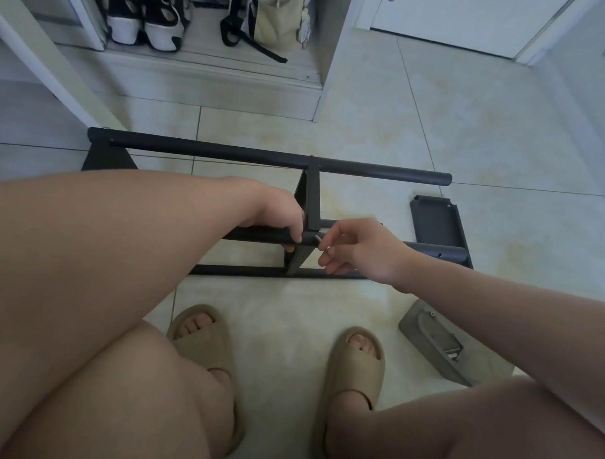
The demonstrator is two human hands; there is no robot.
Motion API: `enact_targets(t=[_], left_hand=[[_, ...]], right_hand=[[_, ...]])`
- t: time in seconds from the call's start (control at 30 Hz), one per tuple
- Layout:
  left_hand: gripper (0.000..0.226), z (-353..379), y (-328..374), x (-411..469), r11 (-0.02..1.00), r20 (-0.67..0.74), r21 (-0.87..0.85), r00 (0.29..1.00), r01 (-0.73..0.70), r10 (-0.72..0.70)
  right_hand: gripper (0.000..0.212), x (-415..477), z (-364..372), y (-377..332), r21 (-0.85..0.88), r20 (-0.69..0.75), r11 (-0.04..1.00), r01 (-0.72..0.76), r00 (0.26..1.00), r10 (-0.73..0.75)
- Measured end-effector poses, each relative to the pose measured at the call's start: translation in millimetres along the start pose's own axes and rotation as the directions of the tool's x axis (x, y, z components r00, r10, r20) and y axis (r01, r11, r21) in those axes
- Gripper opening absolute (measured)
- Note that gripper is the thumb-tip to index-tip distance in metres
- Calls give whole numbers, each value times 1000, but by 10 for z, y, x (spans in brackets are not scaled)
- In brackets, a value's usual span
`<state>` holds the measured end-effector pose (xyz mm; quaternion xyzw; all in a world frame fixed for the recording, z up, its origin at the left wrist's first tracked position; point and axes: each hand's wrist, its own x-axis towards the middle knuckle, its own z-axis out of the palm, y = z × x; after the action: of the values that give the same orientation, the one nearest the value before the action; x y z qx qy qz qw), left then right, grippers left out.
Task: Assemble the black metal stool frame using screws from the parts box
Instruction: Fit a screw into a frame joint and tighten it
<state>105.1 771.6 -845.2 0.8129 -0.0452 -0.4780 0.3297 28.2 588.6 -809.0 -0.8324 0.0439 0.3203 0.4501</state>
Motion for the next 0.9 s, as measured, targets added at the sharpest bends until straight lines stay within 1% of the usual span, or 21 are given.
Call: enact_targets(t=[0.1, 0.17, 0.23, 0.37, 0.63, 0.9], left_hand=[[24, -11, -9, -25, 996, 6, 71, 999, -49, 49], [28, -2, -6, -33, 987, -13, 145, 997, -68, 70], [30, 3, -6, -33, 981, -32, 179, 996, -74, 81], [28, 10, -10, -31, 979, -34, 184, 995, -89, 97], [29, 11, 6, -26, 978, -36, 181, 993, -101, 109], [28, 9, 7, -36, 977, -30, 192, 994, -94, 101]], right_hand=[[19, -21, -7, -3, -4, 9, 1000, -10, 1000, 10], [18, -33, 2, -1, -19, 21, 1000, -16, 1000, 16], [18, -33, 12, 0, -25, 18, 1000, -19, 1000, 19], [21, -13, 31, -15, -28, -3, 1000, -9, 1000, 9], [23, -4, 118, -55, -123, -22, 992, 17, 1000, -20], [27, -5, 106, -38, -155, -77, 988, 17, 997, -29]])
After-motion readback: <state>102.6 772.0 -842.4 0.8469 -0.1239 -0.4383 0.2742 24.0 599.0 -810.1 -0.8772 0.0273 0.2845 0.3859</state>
